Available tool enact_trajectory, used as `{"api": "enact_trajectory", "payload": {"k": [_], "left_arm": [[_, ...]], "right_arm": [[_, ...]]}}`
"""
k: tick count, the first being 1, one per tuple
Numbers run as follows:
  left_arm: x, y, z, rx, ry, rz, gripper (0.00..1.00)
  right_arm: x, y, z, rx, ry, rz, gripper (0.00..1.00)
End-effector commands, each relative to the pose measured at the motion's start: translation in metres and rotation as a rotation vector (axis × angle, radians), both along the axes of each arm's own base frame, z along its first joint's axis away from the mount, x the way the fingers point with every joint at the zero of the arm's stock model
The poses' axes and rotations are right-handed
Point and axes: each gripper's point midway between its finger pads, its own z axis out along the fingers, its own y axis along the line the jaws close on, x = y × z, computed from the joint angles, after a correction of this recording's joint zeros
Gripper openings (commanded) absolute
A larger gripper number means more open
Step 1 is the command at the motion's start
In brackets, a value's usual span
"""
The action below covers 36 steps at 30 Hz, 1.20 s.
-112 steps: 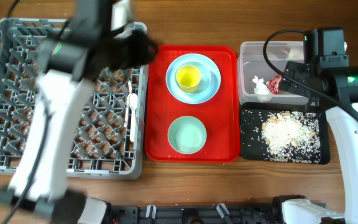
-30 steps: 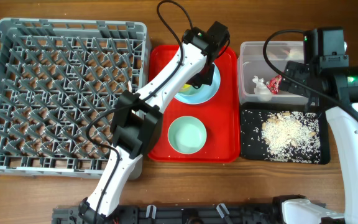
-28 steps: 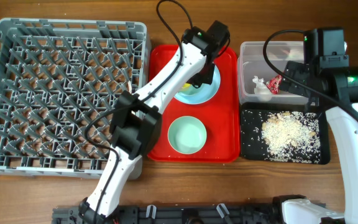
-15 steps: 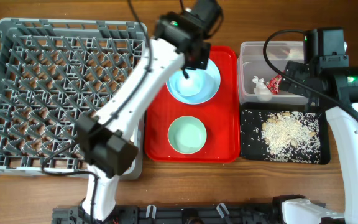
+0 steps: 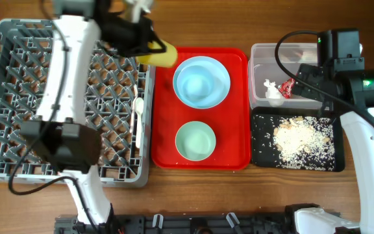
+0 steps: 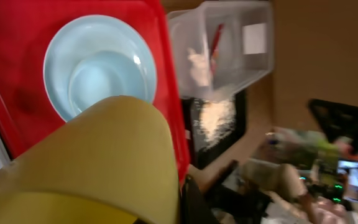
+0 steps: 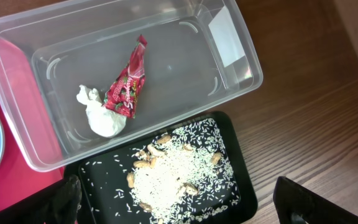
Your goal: Sort waste into correct bins and load items into the dishwasher rack
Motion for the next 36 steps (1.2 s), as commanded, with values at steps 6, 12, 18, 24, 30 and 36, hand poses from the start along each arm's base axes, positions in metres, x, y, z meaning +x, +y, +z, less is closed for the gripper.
{"api": "enact_trajectory", "payload": {"k": [6,12,18,24,30,36], "left_arm": [[-0.02,0.004,0.031,-0.178,-0.062,-0.103,0.04],[-0.026,-0.041,0.019,-0.088,-0.127,-0.215,0.04],[-0.008,-0.074,-0.022,0.333,-0.175,-0.065,0.04],[0.002,-0.087,-0.04,0.681,-0.304,0.127,0.04],[-0.008,-0.12,-0.081,0.749,-0.293,0.039,0.04],[0.0,-0.116,-0.129,0.832,-0.228,0.02,0.04]], "right_arm": [[-0.001,0.0,0.004,0.004,-0.017,-0.002,1.0],[-0.001,0.0,0.004,0.004,-0.017,-0.002,1.0],[-0.001,0.0,0.004,0.004,-0.017,-0.002,1.0],[-0.001,0.0,0.004,0.004,-0.017,-0.002,1.0],[-0.001,0.0,0.004,0.004,-0.017,-0.002,0.99],[-0.001,0.0,0.004,0.004,-0.017,-0.002,1.0]]}}
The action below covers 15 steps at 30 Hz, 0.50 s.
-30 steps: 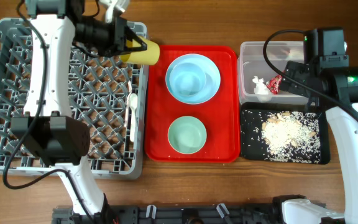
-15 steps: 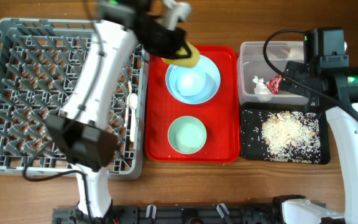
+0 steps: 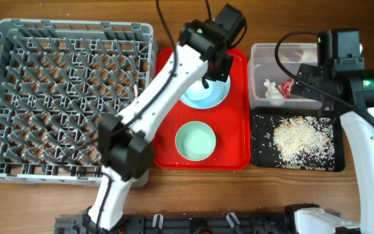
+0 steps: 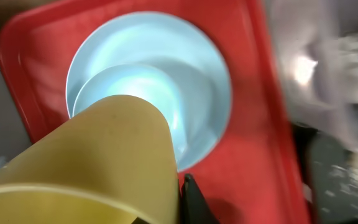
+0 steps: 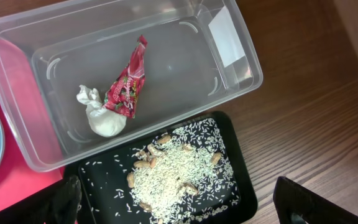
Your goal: Sort waste into correct bins and load items into the dishwasher rack
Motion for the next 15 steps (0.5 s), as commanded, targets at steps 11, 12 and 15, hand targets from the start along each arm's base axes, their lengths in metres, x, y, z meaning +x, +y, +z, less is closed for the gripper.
{"api": "enact_trajectory", "payload": {"k": [11,12,15], "left_arm": [[0.017,0.012,-0.062,0.109,0.056,0.058,0.07],[0.017,0.012,-0.062,0.108,0.055,0.058,0.07],[0.015,0.01,-0.063,0.102,0.061,0.054,0.07]], "right_arm": [[-0.001,0.0,0.004,0.004,-0.017,-0.002,0.98],[-0.001,0.0,0.004,0.004,-0.017,-0.002,1.0],[-0.001,0.0,0.004,0.004,-0.017,-0.002,1.0]]}}
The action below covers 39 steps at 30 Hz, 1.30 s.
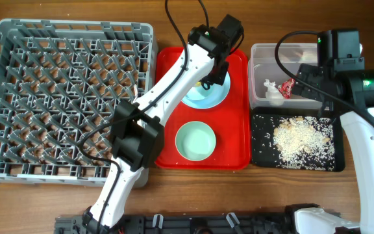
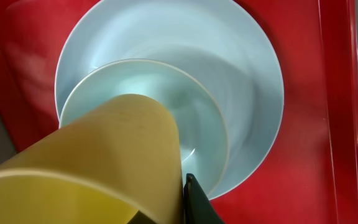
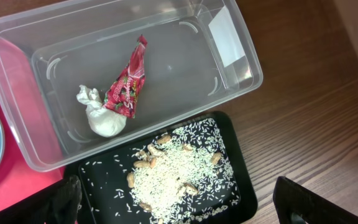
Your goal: Sort waste into correct bins and load items into the dishwasher rack
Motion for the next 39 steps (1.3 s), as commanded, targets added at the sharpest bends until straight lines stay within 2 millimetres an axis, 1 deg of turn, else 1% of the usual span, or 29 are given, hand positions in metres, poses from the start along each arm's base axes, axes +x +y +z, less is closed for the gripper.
{"api": "enact_trajectory", "payload": {"k": [1,12,16,19,21,24,26,27,32,36,39], "left_arm": [[0.001,0.001,-0.006,0.007,0.007,0.014,0.07],[-0.002,-0.001,-0.009,0.002,0.017,0.008,0.06],[-0.007,0.0,-0.023,0.019,0.037,0.001,0.04],[-0.007,0.0,-0.037,0.022,0.039,-0.002,0.04],[-0.007,0.0,-0.041,0.022,0.038,-0.003,0.04],[-0.005,-0.001,-0.04,0.015,0.03,-0.003,0.04],[-0.005,-0.001,-0.038,0.013,0.028,-0.003,0.19],[-0.005,-0.001,-0.037,0.016,0.031,-0.003,0.24],[-0.006,0.0,-0.034,0.016,0.03,-0.006,0.25],[-0.002,0.003,-0.023,0.019,-0.002,0.0,0.24],[0.001,0.007,-0.009,0.026,-0.041,0.006,0.24]], "right_arm": [[-0.001,0.0,0.004,0.004,-0.017,-0.003,1.0],[-0.001,0.0,0.004,0.004,-0.017,-0.002,1.0],[-0.001,0.0,0.004,0.004,-0.017,-0.002,1.0],[-0.001,0.0,0.004,0.004,-0.017,-0.002,1.0],[-0.001,0.0,0.004,0.004,-0.017,-0.002,1.0],[-0.001,0.0,0.004,0.004,-0.017,-0.003,1.0],[-0.001,0.0,0.004,0.004,-0.017,-0.002,1.0],[-0.001,0.0,0.004,0.004,-0.017,-0.002,1.0],[-0.001,0.0,0.004,0.004,-0.017,-0.002,1.0],[-0.001,0.0,0.004,0.004,-0.017,-0.002,1.0],[-0.001,0.0,0.004,0.004,-0.017,-0.002,1.0]]}}
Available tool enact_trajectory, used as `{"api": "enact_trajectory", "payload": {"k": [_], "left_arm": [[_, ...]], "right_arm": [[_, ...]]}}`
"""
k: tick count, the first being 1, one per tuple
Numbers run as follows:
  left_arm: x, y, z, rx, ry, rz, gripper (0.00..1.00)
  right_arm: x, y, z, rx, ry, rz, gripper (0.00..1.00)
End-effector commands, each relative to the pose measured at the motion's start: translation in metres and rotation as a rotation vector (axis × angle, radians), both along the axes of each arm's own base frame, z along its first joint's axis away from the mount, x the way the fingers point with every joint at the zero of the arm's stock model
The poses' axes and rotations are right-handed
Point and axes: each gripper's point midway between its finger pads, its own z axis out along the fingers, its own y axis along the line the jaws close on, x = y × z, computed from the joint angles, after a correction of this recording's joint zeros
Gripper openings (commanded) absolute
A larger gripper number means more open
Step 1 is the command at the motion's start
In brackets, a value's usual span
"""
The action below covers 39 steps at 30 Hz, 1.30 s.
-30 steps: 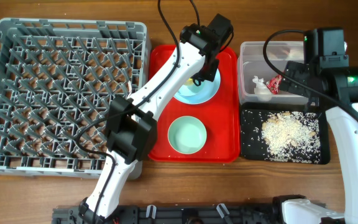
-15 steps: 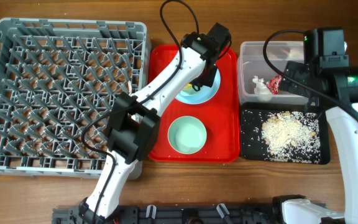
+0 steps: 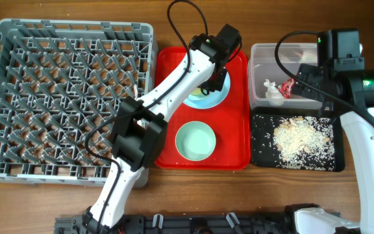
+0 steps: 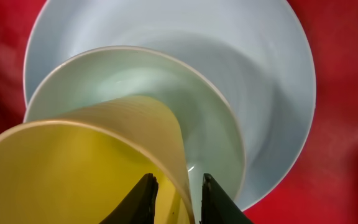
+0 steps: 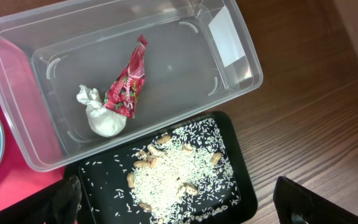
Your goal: Sort waste into correct bins and load items into the dishwasher rack
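A yellow cup [image 4: 86, 168] rests in the pale bowl [image 4: 166, 81] that sits on the blue plate [image 4: 278, 81] at the back of the red tray [image 3: 236, 130]. My left gripper [image 4: 176, 182] is low over that bowl [image 3: 213, 81]. Its fingers [image 4: 145, 198] straddle the cup's wall, one inside and one outside, with a small gap showing, so it looks open. A green bowl [image 3: 195, 141] sits at the tray's front. My right gripper [image 5: 179, 205] hangs wide open above the clear bin [image 5: 229, 81] and the black tray [image 5: 179, 174].
The grey dishwasher rack [image 3: 63, 97] fills the left of the table. The clear bin [image 3: 265, 55] holds a red wrapper [image 5: 126, 84] and a white crumpled tissue [image 5: 101, 118]. Rice and peanuts [image 3: 300, 136] lie on the black tray. My left arm stretches diagonally over the rack's right edge.
The left gripper has come down closer to the plate. The cup, then held above the pale bowl, now sits in it, and both fingers show around its wall. The right arm is unchanged.
First my left gripper held the yellow cup at the rack's back right corner, beside the tray. Then it was over the blue plate with the cup, then closer above the pale bowl. Now the cup sits in that bowl. My right gripper stayed open over the bins throughout.
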Motion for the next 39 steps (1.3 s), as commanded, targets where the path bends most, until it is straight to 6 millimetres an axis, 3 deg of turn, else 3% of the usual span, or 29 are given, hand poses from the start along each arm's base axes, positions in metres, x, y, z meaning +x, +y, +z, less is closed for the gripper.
{"api": "enact_trajectory", "payload": {"k": [1,5,18,28,39], "left_arm": [[0.004,0.004,0.028,-0.001,-0.068,0.003,0.24],[0.005,0.004,0.04,-0.018,-0.089,0.004,0.24],[0.003,0.003,0.039,-0.017,-0.081,0.001,0.21],[-0.004,0.002,0.022,-0.014,-0.036,-0.005,0.19],[-0.006,0.002,0.019,-0.009,-0.029,-0.007,0.13]], "right_arm": [[-0.001,0.0,0.004,0.004,-0.017,-0.002,1.0],[-0.001,0.0,0.004,0.004,-0.017,-0.002,1.0],[-0.001,0.0,0.004,0.004,-0.017,-0.002,1.0],[-0.001,0.0,0.004,0.004,-0.017,-0.002,1.0],[-0.001,0.0,0.004,0.004,-0.017,-0.002,1.0]]}}
